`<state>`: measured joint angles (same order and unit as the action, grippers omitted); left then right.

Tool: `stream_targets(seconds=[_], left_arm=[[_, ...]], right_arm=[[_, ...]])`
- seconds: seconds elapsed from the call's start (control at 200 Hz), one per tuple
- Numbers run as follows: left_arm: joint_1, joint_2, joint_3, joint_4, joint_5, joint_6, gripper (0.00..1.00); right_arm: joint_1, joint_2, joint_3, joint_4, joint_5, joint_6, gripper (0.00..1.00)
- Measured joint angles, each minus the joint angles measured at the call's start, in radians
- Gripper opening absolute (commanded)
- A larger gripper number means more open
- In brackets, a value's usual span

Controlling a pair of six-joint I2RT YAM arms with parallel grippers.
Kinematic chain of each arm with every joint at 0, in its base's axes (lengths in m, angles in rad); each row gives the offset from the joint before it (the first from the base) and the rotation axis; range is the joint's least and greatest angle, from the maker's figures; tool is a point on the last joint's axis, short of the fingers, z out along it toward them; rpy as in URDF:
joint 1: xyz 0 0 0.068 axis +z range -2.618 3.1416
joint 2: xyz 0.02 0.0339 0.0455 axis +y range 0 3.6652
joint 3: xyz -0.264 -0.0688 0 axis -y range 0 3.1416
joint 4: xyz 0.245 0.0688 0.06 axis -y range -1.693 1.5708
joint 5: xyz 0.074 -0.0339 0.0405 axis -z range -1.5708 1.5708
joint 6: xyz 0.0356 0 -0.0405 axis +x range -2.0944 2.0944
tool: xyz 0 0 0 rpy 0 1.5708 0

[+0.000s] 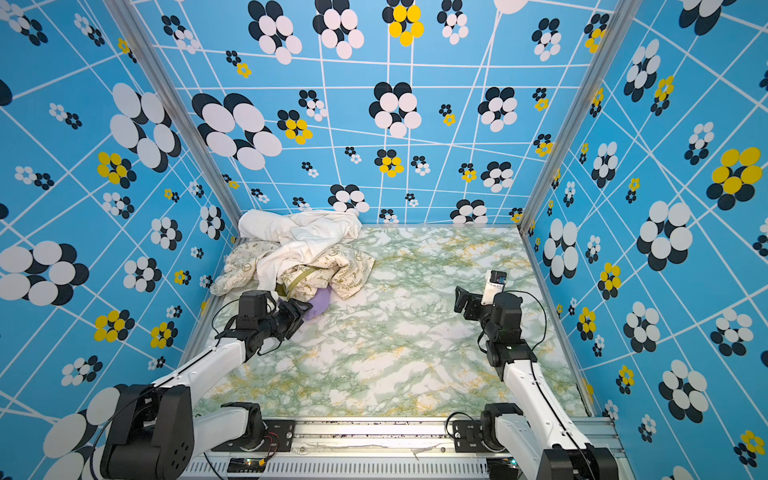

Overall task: Pick out a specific cloth from the pile
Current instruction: 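Reach the left gripper into the pile and grasp the purple shirt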

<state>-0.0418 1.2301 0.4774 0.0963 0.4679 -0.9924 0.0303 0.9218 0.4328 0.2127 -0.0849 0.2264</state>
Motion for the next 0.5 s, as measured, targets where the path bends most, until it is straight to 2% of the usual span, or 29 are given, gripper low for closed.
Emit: stream_targets(seconds=[0.12,0.215,0.28,0.425,0.5], left_arm=[[-0.001,0.054,0.002,0.059,0.017,-0.026,0.53],[-0.003,0.09,0.005,0.091,0.027,-0.041,0.51],[-0.004,0.116,0.009,0.107,0.034,-0.048,0.44],[-0.006,0.176,0.023,0.143,0.044,-0.07,0.19],[-0.006,0.203,0.029,0.158,0.049,-0.073,0.09]], right_arm=[[0.0,0.0,0.0,0.007,0.0,0.0,0.99],[0.0,0.0,0.0,0.007,0.0,0.0,0.99],[0.0,0.0,0.0,0.007,0.0,0.003,0.99],[0.0,0.003,0.0,0.008,0.0,0.005,0.99],[0.0,0.005,0.0,0.008,0.0,0.01,0.99]])
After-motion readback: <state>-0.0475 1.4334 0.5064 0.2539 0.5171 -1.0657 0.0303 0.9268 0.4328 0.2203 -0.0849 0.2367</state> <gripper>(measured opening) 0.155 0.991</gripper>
